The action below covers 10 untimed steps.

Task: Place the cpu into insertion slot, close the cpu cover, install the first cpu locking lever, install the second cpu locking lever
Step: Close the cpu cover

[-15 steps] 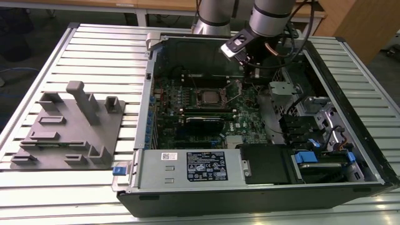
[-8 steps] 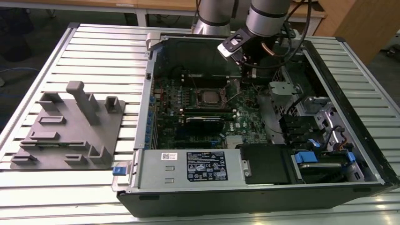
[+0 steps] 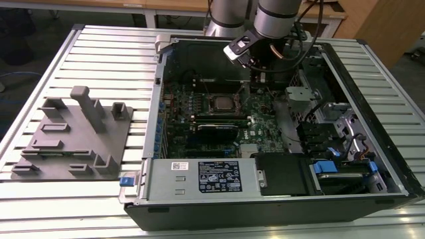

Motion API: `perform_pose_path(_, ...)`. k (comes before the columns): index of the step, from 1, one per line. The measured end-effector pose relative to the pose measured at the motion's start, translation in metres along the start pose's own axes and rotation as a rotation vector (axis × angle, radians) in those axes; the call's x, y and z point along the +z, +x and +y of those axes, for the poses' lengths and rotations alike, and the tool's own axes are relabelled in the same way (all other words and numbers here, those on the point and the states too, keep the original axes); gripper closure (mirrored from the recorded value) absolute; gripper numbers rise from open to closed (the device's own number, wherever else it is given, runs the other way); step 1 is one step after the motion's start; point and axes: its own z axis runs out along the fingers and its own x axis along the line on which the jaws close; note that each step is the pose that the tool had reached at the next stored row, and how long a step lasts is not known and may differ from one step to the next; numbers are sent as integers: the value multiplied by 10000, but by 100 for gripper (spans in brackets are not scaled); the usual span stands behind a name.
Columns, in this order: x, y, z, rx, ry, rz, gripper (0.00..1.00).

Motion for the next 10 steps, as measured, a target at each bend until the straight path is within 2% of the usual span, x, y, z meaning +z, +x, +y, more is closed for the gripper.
perform_pose_path(10, 5, -20, -188, 178, -4, 2, 90)
